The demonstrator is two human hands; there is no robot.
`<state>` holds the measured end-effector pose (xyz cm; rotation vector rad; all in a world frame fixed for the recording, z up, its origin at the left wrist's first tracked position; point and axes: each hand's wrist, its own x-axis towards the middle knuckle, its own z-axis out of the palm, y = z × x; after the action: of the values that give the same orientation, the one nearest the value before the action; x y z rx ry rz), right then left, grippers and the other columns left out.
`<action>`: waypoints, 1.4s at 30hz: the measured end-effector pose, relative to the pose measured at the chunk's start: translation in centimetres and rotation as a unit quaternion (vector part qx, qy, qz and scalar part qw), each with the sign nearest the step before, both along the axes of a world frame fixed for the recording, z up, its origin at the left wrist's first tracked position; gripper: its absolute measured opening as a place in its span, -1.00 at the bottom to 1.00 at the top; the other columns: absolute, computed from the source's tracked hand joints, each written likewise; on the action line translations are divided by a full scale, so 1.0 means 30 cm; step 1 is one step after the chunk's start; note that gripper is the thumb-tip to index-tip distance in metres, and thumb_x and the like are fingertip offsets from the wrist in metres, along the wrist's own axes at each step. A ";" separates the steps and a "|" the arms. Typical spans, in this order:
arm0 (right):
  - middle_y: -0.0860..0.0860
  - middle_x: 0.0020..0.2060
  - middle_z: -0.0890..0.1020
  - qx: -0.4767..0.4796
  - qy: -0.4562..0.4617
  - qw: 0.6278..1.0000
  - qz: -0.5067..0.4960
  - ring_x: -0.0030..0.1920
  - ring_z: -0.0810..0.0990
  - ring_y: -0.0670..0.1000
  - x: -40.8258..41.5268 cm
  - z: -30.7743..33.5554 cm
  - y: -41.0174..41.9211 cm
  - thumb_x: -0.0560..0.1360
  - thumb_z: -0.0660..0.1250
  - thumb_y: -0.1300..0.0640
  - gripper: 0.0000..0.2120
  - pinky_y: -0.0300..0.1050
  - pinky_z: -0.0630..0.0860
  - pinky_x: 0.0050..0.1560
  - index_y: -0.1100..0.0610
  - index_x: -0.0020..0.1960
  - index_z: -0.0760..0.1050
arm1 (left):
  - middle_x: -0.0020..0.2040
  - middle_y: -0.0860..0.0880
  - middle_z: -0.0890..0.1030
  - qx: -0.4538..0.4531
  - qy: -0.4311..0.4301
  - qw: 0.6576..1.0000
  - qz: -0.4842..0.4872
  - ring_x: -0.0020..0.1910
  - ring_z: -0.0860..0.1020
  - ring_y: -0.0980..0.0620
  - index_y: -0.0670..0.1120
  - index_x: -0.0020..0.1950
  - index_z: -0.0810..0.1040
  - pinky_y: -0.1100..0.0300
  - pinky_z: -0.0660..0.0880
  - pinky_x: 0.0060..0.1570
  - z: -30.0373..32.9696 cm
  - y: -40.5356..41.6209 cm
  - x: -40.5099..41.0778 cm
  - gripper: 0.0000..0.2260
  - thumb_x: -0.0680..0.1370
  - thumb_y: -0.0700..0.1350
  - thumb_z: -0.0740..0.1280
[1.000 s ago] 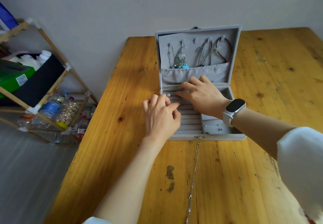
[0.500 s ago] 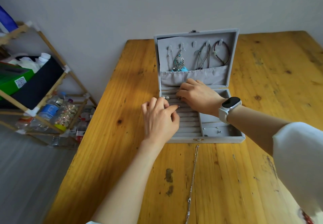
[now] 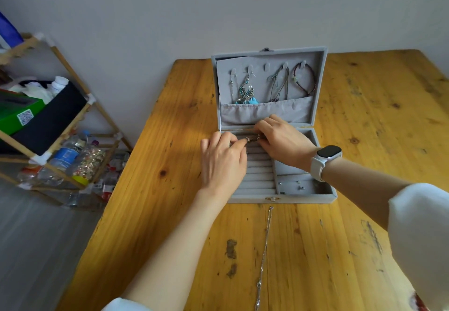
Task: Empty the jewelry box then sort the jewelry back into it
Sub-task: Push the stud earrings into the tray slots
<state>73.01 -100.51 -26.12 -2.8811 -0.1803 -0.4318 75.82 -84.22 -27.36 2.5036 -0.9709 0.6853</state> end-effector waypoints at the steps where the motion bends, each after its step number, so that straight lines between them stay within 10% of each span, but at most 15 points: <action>1: 0.28 -0.13 0.56 0.000 -0.003 1.000 0.008 -0.06 0.50 0.29 -0.004 0.003 -0.005 0.39 0.29 0.35 -0.87 0.18 0.50 -0.09 0.33 -0.06 0.51 | -0.25 0.00 0.57 0.017 -0.005 1.000 0.001 -0.22 0.50 -0.09 -0.05 -0.11 0.66 0.12 0.16 -0.22 0.005 -0.016 0.009 -0.84 0.38 -0.17 0.33; 9: 0.27 -0.19 0.59 0.021 -0.007 1.000 0.018 -0.16 0.53 0.29 -0.017 -0.003 -0.029 0.36 0.31 0.35 -0.87 0.17 0.54 -0.17 0.31 -0.12 0.58 | -0.20 -0.02 0.62 0.164 0.028 0.986 0.000 -0.09 0.48 -0.11 -0.03 -0.17 0.65 0.09 0.27 -0.14 0.044 -0.105 0.066 -0.86 0.37 -0.25 0.41; 20: 0.18 -0.02 0.59 0.185 -0.016 0.981 -0.060 0.03 0.47 0.16 -0.051 -0.051 -0.004 0.43 0.32 0.33 -0.80 -0.19 0.33 0.07 0.26 0.05 0.56 | -0.34 -0.03 0.64 0.018 0.019 1.000 0.012 -0.30 0.51 -0.10 -0.04 -0.20 0.66 0.10 0.31 -0.22 0.007 -0.132 0.068 -0.91 0.32 -0.12 0.49; 42: 0.09 0.22 0.53 0.066 0.018 0.996 -0.065 0.18 0.50 0.19 -0.138 -0.055 -0.005 0.51 0.17 0.19 -0.71 0.06 0.41 0.04 0.12 0.18 0.54 | -0.38 0.01 0.63 -0.042 -0.004 0.999 0.014 -0.34 0.53 -0.07 -0.07 -0.30 0.62 0.13 0.15 -0.24 -0.024 -0.136 0.035 -0.89 0.29 -0.17 0.53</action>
<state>68.87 -100.66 -27.77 -2.7779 0.0403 -0.3981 76.86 -88.31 -28.08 2.4477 -0.8918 0.7294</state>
